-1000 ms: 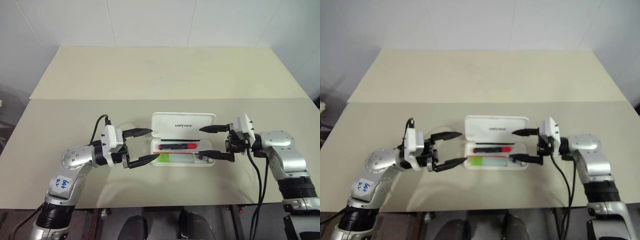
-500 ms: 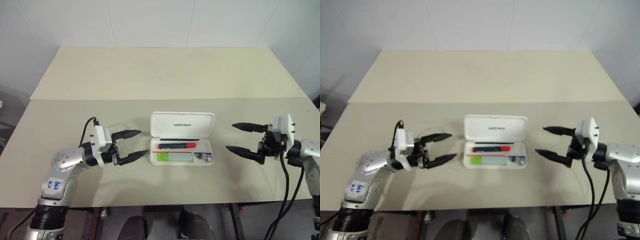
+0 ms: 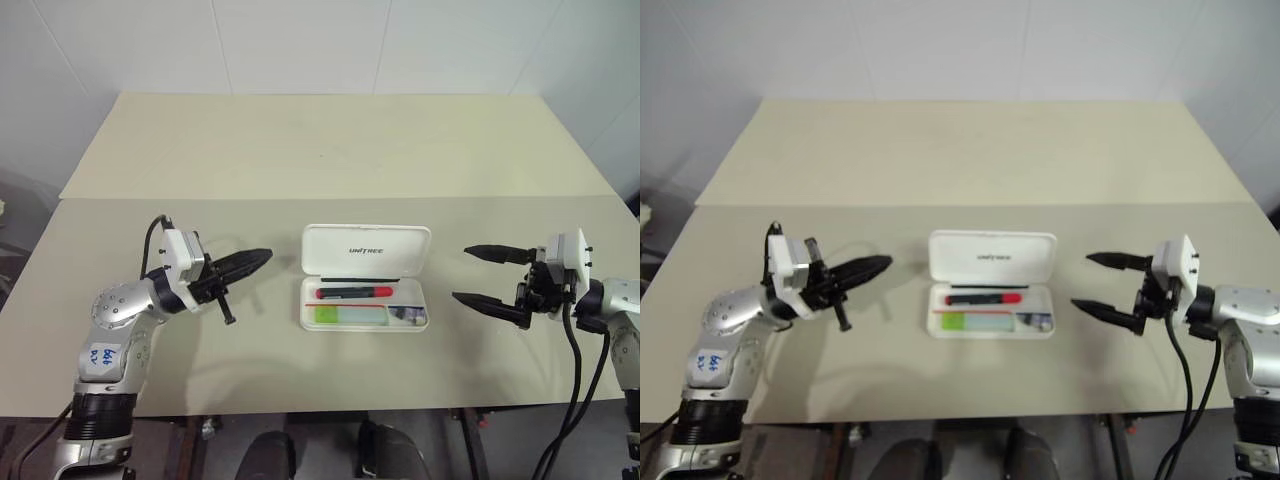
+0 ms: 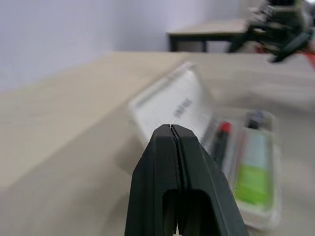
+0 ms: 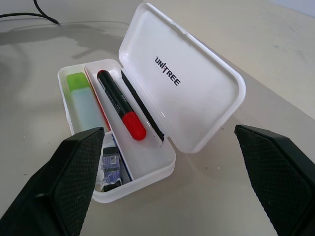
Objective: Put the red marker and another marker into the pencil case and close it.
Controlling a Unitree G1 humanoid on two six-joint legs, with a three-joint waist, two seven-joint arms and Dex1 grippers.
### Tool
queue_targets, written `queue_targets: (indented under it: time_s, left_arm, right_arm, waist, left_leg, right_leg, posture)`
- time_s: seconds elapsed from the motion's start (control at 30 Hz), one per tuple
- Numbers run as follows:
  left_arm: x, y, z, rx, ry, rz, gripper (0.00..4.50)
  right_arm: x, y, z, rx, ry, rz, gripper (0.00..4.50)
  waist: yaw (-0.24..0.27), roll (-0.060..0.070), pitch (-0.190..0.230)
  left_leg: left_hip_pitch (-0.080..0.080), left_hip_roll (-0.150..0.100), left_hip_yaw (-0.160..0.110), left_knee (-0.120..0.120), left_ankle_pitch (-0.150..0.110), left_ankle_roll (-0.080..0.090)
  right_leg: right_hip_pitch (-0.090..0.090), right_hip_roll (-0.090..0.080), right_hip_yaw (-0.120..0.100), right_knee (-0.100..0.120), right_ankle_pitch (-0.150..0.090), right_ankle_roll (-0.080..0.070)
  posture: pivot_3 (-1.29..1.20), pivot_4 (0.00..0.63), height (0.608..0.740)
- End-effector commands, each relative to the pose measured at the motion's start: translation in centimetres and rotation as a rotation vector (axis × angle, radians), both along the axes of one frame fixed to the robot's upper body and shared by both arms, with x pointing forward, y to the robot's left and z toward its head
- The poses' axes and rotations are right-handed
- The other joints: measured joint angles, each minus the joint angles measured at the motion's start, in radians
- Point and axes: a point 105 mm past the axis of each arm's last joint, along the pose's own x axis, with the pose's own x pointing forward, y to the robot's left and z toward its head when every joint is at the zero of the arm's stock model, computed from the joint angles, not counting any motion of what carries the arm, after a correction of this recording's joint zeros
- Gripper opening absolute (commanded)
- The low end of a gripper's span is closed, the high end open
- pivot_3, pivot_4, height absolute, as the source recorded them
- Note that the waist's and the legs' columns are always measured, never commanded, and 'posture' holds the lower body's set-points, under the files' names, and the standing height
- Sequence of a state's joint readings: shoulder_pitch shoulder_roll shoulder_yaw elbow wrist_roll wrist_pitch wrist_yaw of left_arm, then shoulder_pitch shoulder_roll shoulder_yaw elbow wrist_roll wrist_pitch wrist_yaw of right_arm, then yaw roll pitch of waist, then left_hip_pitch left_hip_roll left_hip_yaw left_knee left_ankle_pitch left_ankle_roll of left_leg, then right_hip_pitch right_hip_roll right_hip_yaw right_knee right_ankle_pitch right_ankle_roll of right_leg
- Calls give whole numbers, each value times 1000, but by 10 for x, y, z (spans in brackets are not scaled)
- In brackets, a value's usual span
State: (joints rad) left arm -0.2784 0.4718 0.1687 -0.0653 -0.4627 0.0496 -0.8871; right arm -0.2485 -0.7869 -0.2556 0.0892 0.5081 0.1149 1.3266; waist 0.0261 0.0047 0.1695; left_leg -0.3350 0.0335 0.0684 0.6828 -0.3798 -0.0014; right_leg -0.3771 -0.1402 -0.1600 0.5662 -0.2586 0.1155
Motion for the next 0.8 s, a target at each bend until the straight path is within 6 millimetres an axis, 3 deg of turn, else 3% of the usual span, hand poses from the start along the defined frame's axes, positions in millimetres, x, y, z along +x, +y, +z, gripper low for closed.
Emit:
queue_targets:
  time_s: [0.03, 0.27, 0.47, 0.63, 0.8]
  left_arm:
    - [16, 10, 13, -41, -64, 146, 25]
    - [48, -2, -9, 10, 48, 286, 25]
    - [64, -35, -19, 18, 137, 204, 25]
    - [52, -64, -8, 16, 114, 3, 25]
    - [25, -66, -7, 65, 91, -180, 25]
  right_arm:
    - [1, 2, 9, 12, -70, 18, 4500]
    - [1, 2, 10, 11, -79, 26, 4500]
    - [1, 4, 9, 22, -83, 21, 4500]
    - [1, 5, 8, 30, -82, 15, 4500]
    - [0, 6, 6, 41, -73, 9, 4500]
  waist:
    - [0, -1, 0]
    - [1, -1, 0]
    - [2, -2, 0]
    - [0, -2, 0]
    - [-2, -2, 1]
  left_leg:
    - [0, 0, 0, 0, 0, 0]
    - [0, 0, 0, 0, 1, 0]
    - [0, -1, 0, 0, 1, 0]
    - [0, 0, 0, 0, 1, 0]
    - [0, 0, 1, 0, 1, 0]
  right_leg:
    - [0, 0, 0, 0, 0, 0]
    - [0, 0, 0, 0, 0, 0]
    - [0, 0, -1, 0, 0, 1]
    - [0, 0, -1, 0, 0, 1]
    - [0, 0, -1, 0, 0, 1]
  posture:
    - [0, 150, 740]
    - [0, 150, 740]
    - [0, 150, 740]
    - [0, 150, 740]
    - [0, 150, 740]
